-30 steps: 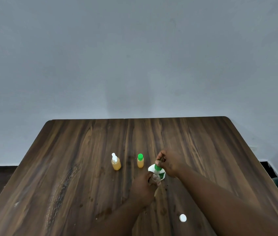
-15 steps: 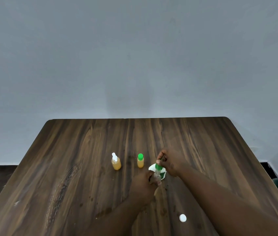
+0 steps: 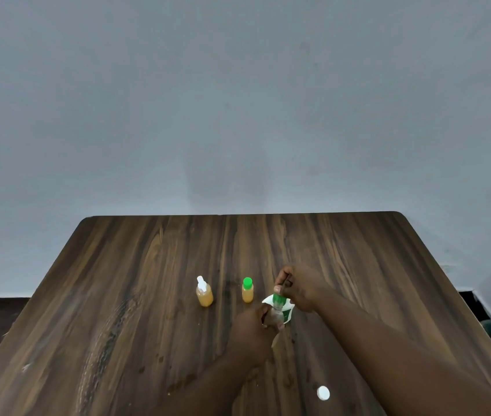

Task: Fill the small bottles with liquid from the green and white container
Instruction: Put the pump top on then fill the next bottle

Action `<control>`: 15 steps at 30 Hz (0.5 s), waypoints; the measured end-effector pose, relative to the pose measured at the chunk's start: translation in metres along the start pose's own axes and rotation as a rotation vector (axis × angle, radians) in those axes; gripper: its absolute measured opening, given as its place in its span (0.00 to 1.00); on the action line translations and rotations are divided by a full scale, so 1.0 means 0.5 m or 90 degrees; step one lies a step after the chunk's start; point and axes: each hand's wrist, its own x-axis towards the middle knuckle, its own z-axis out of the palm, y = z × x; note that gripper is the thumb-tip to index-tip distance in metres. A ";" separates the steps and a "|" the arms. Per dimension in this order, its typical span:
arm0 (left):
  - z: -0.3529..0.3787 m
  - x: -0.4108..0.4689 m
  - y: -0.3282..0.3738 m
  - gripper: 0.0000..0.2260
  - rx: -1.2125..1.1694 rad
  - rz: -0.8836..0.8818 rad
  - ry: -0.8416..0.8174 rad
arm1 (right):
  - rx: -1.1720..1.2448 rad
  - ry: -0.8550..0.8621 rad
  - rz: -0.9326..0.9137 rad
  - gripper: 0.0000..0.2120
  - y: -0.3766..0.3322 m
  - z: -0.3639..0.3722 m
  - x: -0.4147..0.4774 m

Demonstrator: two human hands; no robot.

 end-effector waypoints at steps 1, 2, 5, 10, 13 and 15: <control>-0.001 0.000 0.002 0.09 0.006 -0.002 -0.003 | 0.001 0.005 -0.002 0.07 0.003 0.001 0.000; -0.002 0.000 0.002 0.10 0.009 -0.007 -0.006 | -0.004 0.012 -0.001 0.08 0.007 0.005 -0.002; 0.002 -0.005 -0.005 0.11 0.001 -0.014 -0.006 | -0.039 0.019 0.002 0.10 0.007 0.017 -0.007; -0.001 0.001 0.002 0.10 0.010 -0.010 -0.002 | -0.002 0.017 0.009 0.08 0.007 0.010 0.004; 0.001 -0.004 0.001 0.13 0.016 -0.021 -0.019 | -0.039 0.023 0.011 0.10 0.013 0.019 -0.003; 0.004 -0.003 -0.002 0.08 -0.003 -0.014 -0.003 | -0.039 0.005 0.010 0.09 0.009 0.011 -0.001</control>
